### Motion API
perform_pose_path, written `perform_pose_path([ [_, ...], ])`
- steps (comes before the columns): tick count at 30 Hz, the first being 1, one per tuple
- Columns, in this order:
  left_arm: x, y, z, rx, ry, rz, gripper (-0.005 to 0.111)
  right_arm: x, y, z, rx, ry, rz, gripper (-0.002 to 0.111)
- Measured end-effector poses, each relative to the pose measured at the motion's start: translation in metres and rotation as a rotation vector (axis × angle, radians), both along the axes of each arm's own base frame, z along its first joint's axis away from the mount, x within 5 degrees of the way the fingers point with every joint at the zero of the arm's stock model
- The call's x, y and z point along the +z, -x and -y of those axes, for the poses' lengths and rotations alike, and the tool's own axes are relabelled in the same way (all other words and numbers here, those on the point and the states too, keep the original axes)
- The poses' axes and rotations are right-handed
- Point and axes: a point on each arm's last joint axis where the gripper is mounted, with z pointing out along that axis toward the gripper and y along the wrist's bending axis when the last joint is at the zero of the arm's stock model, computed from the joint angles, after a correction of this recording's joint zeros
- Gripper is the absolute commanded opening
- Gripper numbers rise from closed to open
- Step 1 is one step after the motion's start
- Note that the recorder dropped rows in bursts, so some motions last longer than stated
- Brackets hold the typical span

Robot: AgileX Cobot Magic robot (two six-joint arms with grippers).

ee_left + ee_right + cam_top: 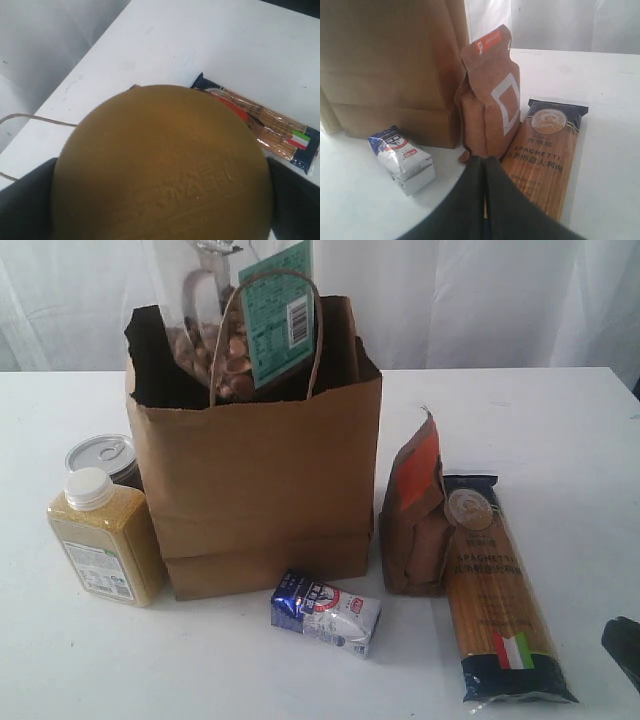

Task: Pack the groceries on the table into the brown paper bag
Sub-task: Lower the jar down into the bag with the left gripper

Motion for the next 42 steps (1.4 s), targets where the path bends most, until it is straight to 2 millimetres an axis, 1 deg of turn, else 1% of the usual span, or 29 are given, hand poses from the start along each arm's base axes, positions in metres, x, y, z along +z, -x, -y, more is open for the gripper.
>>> perform_pose_path([
  [5, 0.005, 0.002, -0.001, 0.000, 0.009, 0.016, 0.000, 0.000, 0.000, 0.000, 0.000, 0.000, 0.000, 0.000],
  [9, -0.003, -0.002, 0.001, -0.013, -0.015, 0.002, 0.000, 0.000, 0.000, 0.000, 0.000, 0.000, 0.000, 0.000],
  [10, -0.011, -0.005, 0.003, -0.027, -0.039, -0.009, 0.000, 0.000, 0.000, 0.000, 0.000, 0.000, 0.000, 0.000],
  [11, -0.013, -0.007, 0.004, -0.032, -0.047, -0.013, 0.000, 0.000, 0.000, 0.000, 0.000, 0.000, 0.000, 0.000],
  [12, -0.023, -0.011, 0.006, -0.048, -0.075, -0.026, 0.000, 0.000, 0.000, 0.000, 0.000, 0.000, 0.000, 0.000],
  [13, -0.026, -0.013, 0.007, -0.056, -0.088, -0.029, 0.000, 0.000, 0.000, 0.000, 0.000, 0.000, 0.000, 0.000],
  [14, -0.035, -0.016, 0.009, -0.072, -0.113, -0.044, 0.000, 0.000, 0.000, 0.000, 0.000, 0.000, 0.000, 0.000],
  [16, -0.047, -0.021, 0.011, -0.095, -0.146, -0.062, 0.000, 0.000, 0.000, 0.000, 0.000, 0.000, 0.000, 0.000],
  [17, -0.050, -0.021, 0.012, -0.100, -0.152, -0.066, 0.000, 0.000, 0.000, 0.000, 0.000, 0.000, 0.000, 0.000],
  [21, -0.075, -0.027, 0.015, -0.140, -0.212, -0.115, 0.000, 0.000, 0.000, 0.000, 0.000, 0.000, 0.000, 0.000],
  [25, -0.087, -0.028, 0.015, -0.156, -0.236, -0.139, 0.000, 0.000, 0.000, 0.000, 0.000, 0.000, 0.000, 0.000],
  [31, -0.098, -0.029, 0.015, -0.173, -0.260, -0.163, 0.000, 0.000, 0.000, 0.000, 0.000, 0.000, 0.000, 0.000],
  [37, -0.099, -0.027, 0.018, -0.232, -0.250, -0.151, 0.000, 0.000, 0.000, 0.000, 0.000, 0.000, 0.000, 0.000],
  [42, -0.103, -0.029, 0.021, -0.250, -0.241, -0.163, 0.000, 0.000, 0.000, 0.000, 0.000, 0.000, 0.000, 0.000],
])
